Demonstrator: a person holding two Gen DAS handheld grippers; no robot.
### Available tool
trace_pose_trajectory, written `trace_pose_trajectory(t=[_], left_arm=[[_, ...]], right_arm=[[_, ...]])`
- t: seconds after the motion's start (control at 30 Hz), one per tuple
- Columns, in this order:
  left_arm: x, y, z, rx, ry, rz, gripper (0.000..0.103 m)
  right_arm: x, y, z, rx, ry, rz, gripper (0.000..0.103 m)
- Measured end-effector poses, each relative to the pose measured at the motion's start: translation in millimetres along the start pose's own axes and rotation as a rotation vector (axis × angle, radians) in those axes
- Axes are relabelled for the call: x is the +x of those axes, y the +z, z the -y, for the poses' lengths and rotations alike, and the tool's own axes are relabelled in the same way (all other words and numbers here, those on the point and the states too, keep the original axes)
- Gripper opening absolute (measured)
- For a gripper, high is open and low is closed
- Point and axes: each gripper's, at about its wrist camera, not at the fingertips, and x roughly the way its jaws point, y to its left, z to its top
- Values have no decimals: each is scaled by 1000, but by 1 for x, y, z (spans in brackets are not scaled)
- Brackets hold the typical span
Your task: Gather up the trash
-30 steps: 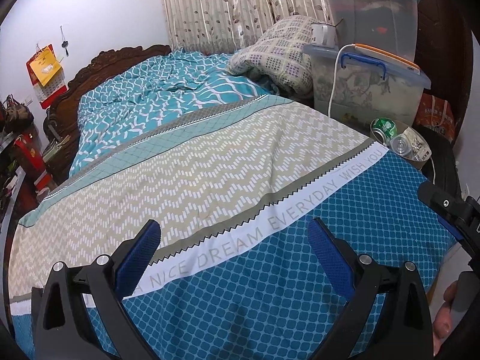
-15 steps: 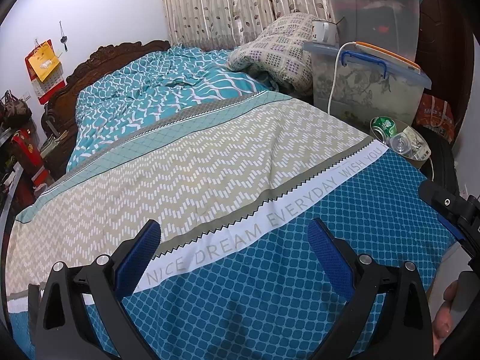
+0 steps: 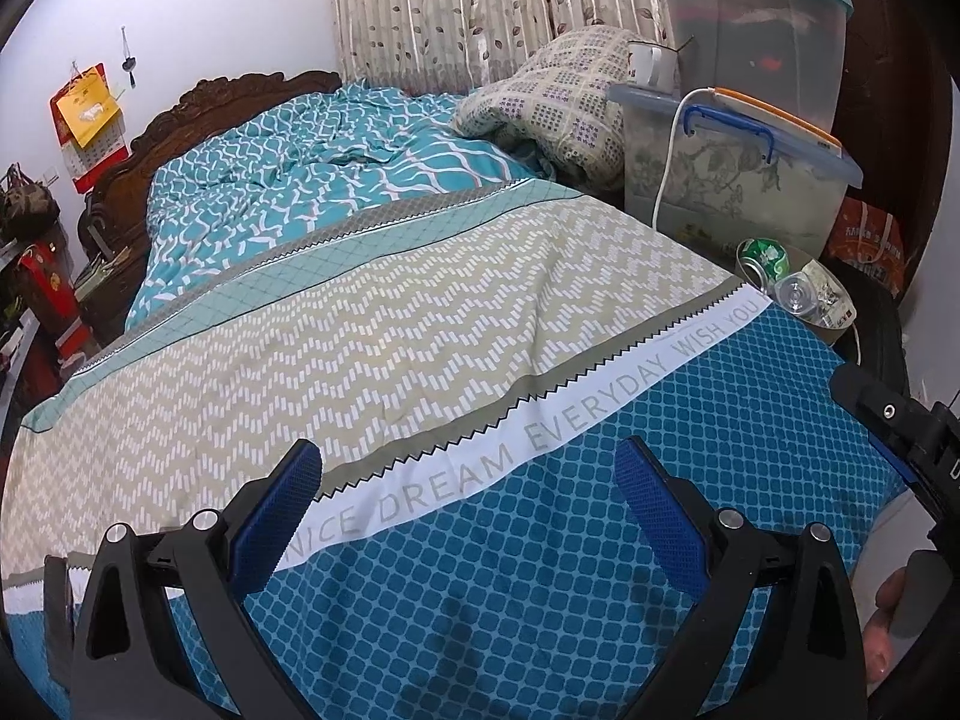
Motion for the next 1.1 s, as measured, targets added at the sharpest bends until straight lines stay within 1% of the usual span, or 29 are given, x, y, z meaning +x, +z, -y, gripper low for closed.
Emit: trace_pose_trajectory(t=[0.17, 0.3, 0.47, 0.73, 1.1], left_arm=[[-2, 1, -1, -25, 3, 13, 94], [-5, 0, -3, -51, 11, 23, 94], [-6, 0, -4, -68, 29, 38, 94], [-5, -1, -6, -78, 34, 35, 94], [0, -5, -11, -108, 29, 10, 94]], right_arm=[[-1, 2, 0, -7, 1, 6, 100], [-2, 2, -5, -50, 13, 3, 100], [-6, 1, -12, -97, 22, 28, 100], [-4, 1, -8, -72, 24, 13, 100], [-3, -2, -10, -78, 30, 6, 100]])
